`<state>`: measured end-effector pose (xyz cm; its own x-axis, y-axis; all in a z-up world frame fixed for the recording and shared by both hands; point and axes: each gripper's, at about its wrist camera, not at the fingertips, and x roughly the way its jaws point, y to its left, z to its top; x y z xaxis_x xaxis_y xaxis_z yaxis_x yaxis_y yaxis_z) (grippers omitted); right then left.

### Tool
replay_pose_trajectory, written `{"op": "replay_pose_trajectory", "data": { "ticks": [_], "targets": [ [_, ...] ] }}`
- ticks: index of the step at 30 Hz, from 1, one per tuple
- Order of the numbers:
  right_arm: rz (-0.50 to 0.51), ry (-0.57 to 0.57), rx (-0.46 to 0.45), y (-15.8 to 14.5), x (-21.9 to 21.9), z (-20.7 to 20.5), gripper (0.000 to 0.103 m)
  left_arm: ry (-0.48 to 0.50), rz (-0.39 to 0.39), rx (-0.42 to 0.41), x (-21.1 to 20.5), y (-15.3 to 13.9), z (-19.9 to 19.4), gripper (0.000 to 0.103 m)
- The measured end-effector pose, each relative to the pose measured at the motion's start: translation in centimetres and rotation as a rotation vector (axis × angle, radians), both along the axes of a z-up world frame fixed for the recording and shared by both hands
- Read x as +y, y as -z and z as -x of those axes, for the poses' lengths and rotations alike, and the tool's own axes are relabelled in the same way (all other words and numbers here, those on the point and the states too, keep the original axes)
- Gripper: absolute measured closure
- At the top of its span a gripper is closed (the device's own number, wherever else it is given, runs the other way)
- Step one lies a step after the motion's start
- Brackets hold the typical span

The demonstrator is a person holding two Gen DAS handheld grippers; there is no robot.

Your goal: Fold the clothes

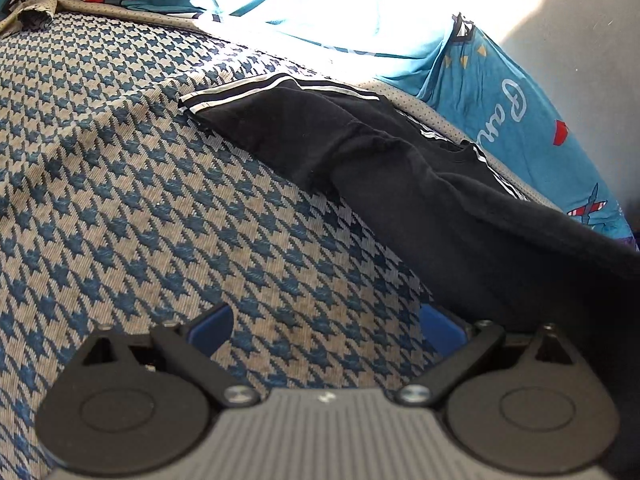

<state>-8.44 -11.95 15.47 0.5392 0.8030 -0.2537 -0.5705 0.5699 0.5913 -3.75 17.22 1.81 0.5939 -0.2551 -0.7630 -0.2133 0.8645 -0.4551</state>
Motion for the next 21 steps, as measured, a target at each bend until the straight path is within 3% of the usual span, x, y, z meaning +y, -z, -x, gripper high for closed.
{"op": "replay_pose_trajectory", "data": {
  "ticks": [10,14,21],
  "targets": [
    [0.03,-0.088,0.014,1.1,0.9,1.0,0.097,-0.112,0.14,-0.081,1.7,-0.6,-0.1,0.003],
    [0.085,-0.157,0.015,2.5,2.6,1.9,0.097,-0.155,0.194,-0.087,3.2,-0.5,0.3,0.003],
    [0.198,-0.277,0.056,7.3,6.6,3.9,0.097,-0.234,0.178,-0.091,5.9,-0.6,2.3,0.003]
  ]
}}
